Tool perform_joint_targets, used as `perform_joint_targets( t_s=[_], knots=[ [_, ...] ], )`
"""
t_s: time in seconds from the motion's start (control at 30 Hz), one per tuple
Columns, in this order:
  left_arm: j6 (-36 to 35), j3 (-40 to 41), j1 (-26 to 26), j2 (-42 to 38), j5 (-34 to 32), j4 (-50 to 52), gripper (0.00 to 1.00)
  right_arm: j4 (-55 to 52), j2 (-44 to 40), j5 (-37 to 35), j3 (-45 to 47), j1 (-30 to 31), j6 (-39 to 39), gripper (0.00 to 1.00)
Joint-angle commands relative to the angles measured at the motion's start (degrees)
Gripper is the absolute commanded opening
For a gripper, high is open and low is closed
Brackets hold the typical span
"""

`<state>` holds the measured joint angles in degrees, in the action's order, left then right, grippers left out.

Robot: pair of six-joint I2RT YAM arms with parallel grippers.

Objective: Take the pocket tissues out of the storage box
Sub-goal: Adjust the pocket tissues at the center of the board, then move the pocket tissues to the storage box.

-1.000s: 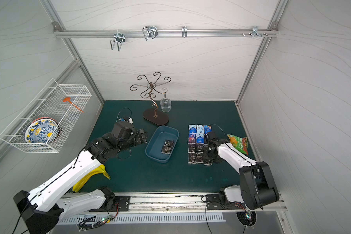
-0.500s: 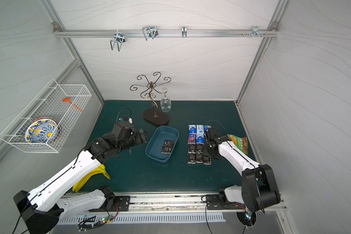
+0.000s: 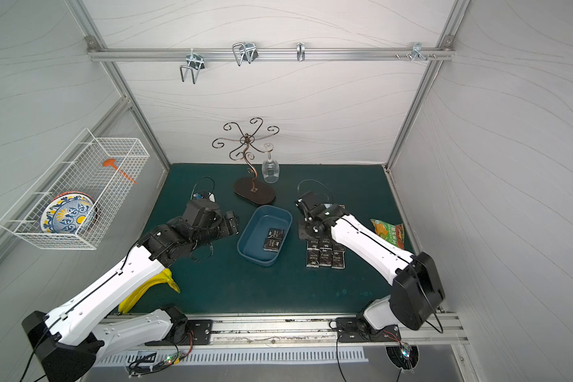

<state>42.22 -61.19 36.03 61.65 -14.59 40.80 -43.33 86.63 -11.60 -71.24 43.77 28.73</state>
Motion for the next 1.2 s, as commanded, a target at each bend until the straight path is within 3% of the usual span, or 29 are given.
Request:
perform_joint_targets(
  t_s=[0.0, 0.23, 0.4, 0.53, 0.87, 1.17],
  knots=[
    [-0.6, 0.2, 0.2, -0.6, -1.5, 1.2, 0.90, -0.3, 7.9, -2.5, -7.4, 4.5, -2.9, 0.51],
    [-1.6, 0.9, 0.0, -4.0, -4.2, 3.9, 0.91, -3.3, 26.0, 5.2, -24.1, 7.3, -24.5, 0.52],
    [-2.2, 0.8, -0.6, -5.3, -4.8, 5.1, 0.92, -8.8, 33.6, 6.1, -32.9, 7.3, -30.4, 0.52],
    [-2.7, 0.7, -1.2, -6.0, -4.8, 5.6, 0.92, -11.4, 37.1, 5.3, -34.5, 6.7, -31.6, 0.52],
    [-2.5, 0.7, -2.0, -5.9, -3.9, 5.1, 0.92, -8.4, 35.0, 7.1, -27.7, 3.8, -32.0, 0.52],
    [-2.8, -0.2, -2.0, -6.3, -5.0, 5.9, 0.92, -4.7, 39.9, 7.1, -30.5, 1.8, -29.3, 0.46]
  ],
)
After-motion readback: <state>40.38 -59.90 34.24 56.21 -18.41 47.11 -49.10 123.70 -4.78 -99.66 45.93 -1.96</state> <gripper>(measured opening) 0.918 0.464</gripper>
